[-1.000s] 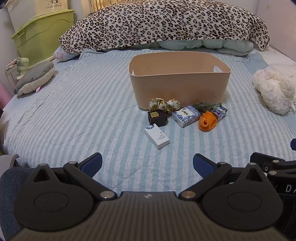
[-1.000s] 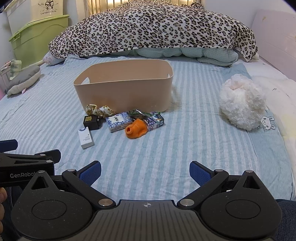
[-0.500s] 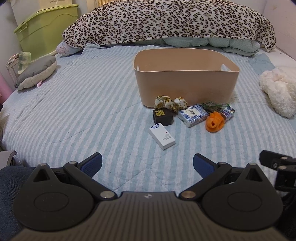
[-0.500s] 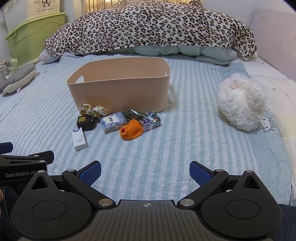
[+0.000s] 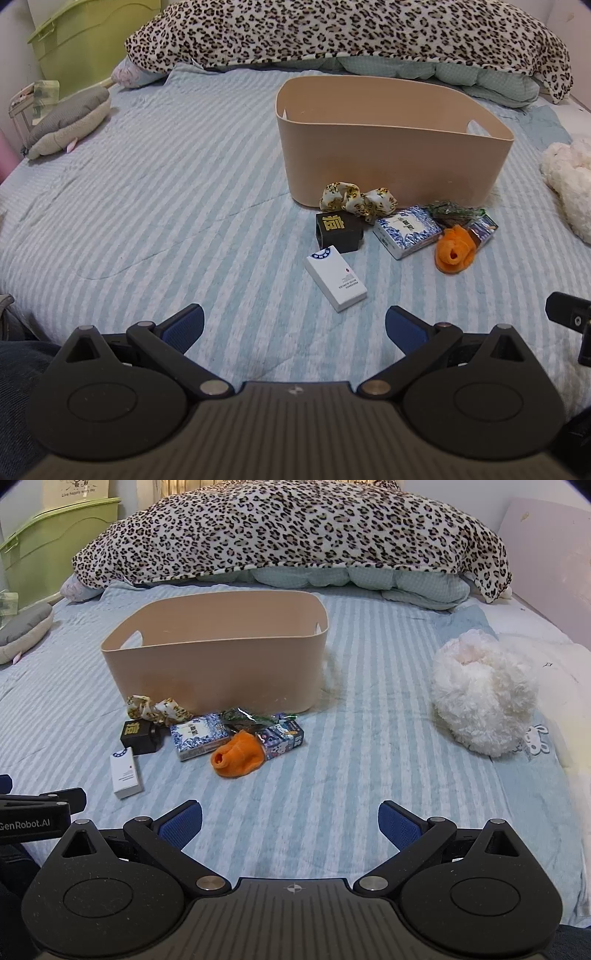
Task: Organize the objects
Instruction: 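Move both tools toward the items in front of the beige basket, then grasp the white medicine box with left tool while right tool grasps cartoon box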
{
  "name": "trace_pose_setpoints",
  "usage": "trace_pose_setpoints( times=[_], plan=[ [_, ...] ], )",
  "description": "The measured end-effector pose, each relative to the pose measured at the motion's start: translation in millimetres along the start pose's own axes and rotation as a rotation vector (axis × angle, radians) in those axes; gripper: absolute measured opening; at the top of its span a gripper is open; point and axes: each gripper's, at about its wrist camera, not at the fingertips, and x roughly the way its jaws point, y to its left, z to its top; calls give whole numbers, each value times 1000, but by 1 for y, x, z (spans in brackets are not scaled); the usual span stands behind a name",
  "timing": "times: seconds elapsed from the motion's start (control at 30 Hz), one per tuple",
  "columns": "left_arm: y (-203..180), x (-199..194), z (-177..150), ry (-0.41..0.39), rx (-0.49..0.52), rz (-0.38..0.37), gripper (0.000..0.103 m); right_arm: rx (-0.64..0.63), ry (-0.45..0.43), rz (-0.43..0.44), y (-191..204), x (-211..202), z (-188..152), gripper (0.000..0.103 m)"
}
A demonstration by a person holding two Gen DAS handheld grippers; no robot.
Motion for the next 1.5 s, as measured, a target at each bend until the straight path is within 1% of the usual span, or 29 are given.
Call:
trace_pose_setpoints(
  times=[0.17,0.37,0.53,0.7,0.8,0.9,1.0,1.17,1.23,1.3,1.33,1.37,1.4,1.43,1.47,1.5],
  plan=[
    [-4,22,8,24,-3,-14,103,-32,35,-8,0,22,8,103],
    [-10,56,16,62,-8,-16,103,-95,62,-43,0,52,19,103],
    [-9,80,17,84,-29,-23,103,-137,72,-45,-6,82,30,102],
    [-9,100,15,105,-35,-21,103,-104,94,-39,-12,111,29,95],
    [-7,111,15,118,-44,-15,103,-89,101,-29,-14,124,28,93],
    [-5,118,14,119,-53,-15,103,-73,86,-21,-15,132,30,93],
    [-5,121,15,116,-42,-9,103,-38,67,9,-17,137,34,92],
    [-4,129,16,146,-45,-8,103,-49,52,22,-11,150,39,89],
    [-5,128,17,155,-52,-20,103,-49,45,27,-8,155,41,85],
    [-8,127,15,150,-42,-23,103,-51,38,31,-7,159,42,78],
    [-8,126,14,144,-41,-23,99,-53,34,34,-6,159,42,76],
    [-9,125,14,142,-41,-27,94,-55,29,37,-5,159,42,69],
    [-9,124,15,138,-40,-29,91,-60,24,39,-4,159,43,59],
    [-10,123,16,131,-37,-28,82,-68,24,37,-3,159,42,51],
    [-11,120,17,122,-32,-28,74,-75,32,30,-2,159,41,49],
    [-12,119,17,114,-27,-27,70,-76,32,31,-3,157,40,47]
  ],
)
